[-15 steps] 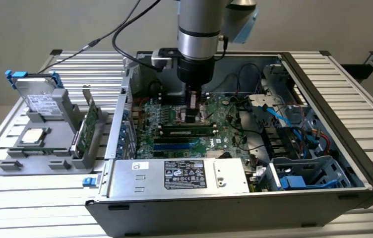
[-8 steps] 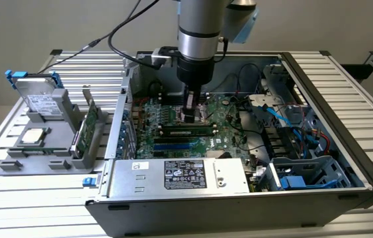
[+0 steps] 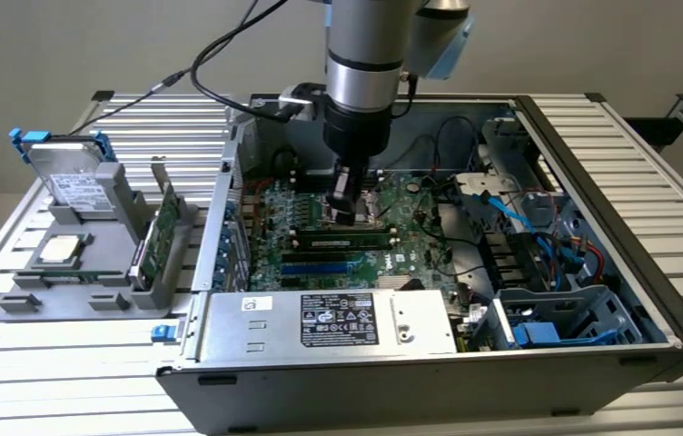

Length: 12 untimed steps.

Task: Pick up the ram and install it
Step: 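Press down the ram until it locks into place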

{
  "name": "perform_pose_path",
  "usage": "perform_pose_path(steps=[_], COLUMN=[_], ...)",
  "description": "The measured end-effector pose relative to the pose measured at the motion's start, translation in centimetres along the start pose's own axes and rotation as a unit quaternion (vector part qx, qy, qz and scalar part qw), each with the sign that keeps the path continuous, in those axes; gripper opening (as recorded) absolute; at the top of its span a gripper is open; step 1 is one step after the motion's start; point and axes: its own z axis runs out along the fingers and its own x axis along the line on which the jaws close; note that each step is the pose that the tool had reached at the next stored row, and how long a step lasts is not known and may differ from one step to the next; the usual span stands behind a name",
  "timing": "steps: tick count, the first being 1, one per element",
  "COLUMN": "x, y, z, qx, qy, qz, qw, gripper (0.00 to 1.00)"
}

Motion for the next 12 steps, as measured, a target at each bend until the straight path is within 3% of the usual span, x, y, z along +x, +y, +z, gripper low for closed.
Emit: perform_pose_path(steps=[6,12], x=[-0.01,-0.03], y=[0.0,-0.01], z=[0.15,0.33], qx=[-0.0043,-0.0083], qy=[-0.0011,-0.0024], qz=[0.05,0.099], qw=[0.9987,0.995], gripper=[0.1,0.1])
